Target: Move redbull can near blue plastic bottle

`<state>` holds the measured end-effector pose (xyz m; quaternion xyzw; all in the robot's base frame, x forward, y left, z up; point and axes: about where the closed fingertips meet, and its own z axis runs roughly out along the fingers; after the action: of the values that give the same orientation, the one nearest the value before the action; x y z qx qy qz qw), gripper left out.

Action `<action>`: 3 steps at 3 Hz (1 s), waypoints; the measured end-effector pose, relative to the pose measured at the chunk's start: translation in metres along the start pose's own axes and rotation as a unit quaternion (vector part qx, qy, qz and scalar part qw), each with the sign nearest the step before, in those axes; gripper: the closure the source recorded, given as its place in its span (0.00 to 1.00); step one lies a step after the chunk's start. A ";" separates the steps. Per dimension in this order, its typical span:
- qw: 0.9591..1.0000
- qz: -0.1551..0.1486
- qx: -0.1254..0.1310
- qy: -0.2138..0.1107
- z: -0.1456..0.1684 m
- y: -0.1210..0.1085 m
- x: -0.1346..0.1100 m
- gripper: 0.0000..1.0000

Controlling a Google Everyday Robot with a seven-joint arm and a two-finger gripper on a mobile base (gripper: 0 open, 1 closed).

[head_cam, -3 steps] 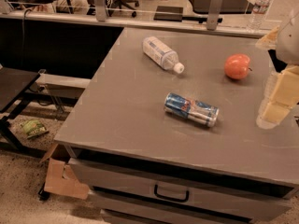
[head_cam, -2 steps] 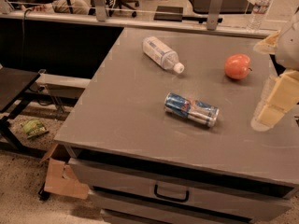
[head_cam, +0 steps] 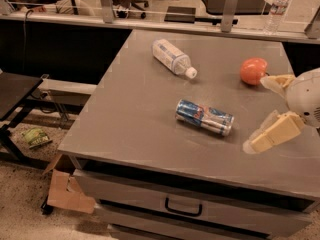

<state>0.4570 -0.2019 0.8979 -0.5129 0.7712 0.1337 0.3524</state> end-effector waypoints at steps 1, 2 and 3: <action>0.995 0.041 -0.017 -0.086 0.035 0.000 -0.011 0.00; 0.991 0.066 -0.033 -0.111 0.053 0.006 -0.015 0.00; 0.989 0.080 -0.045 -0.119 0.071 0.015 -0.015 0.00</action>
Offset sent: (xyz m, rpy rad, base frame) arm 0.0251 0.0589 -0.0434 0.3668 0.0634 -0.0333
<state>0.4756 -0.1448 0.8550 -0.4451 0.7557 0.2565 0.4062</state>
